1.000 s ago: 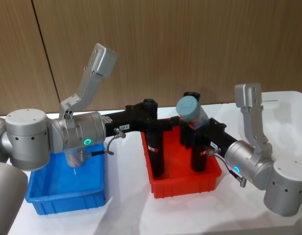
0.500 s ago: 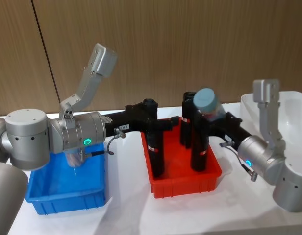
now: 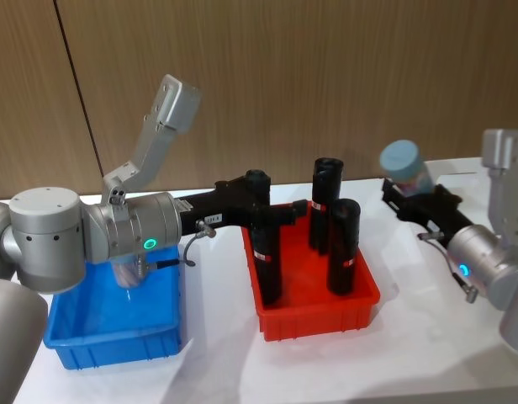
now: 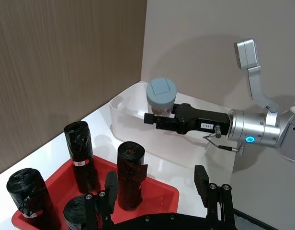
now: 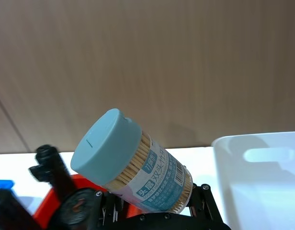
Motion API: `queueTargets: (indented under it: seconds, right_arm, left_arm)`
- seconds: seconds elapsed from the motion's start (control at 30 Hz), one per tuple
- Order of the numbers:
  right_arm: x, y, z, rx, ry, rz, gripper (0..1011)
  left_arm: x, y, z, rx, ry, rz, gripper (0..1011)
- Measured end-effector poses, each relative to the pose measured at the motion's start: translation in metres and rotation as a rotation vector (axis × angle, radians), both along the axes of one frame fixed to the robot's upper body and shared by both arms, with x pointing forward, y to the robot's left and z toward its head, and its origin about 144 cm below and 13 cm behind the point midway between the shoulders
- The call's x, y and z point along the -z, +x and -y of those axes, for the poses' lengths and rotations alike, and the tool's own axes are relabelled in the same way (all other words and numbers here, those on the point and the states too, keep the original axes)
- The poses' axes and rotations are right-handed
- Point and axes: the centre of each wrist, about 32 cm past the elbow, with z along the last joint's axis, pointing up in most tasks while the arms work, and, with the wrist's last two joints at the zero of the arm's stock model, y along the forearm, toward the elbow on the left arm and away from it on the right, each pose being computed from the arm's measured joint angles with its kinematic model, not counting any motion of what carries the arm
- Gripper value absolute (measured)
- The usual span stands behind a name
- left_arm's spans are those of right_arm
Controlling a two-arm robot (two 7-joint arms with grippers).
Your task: Pick the cotton swabs from the blue box and place them into the white box.
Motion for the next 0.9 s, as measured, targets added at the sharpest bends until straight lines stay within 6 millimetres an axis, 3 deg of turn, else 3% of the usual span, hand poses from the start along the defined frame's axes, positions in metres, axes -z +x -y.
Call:
queueTargets:
  seconds: [0.53, 0.9]
  right_arm:
    - [0.001, 0.0, 0.037, 0.15, 0.019, -0.025, 662]
    - [0.002, -0.001, 0.05, 0.196, -0.002, -0.05, 662]
  left_arm:
    - [0.0, 0.0, 0.0, 0.0, 0.0, 0.0, 1004]
    - [0.0, 0.0, 0.0, 0.0, 0.0, 0.0, 1004]
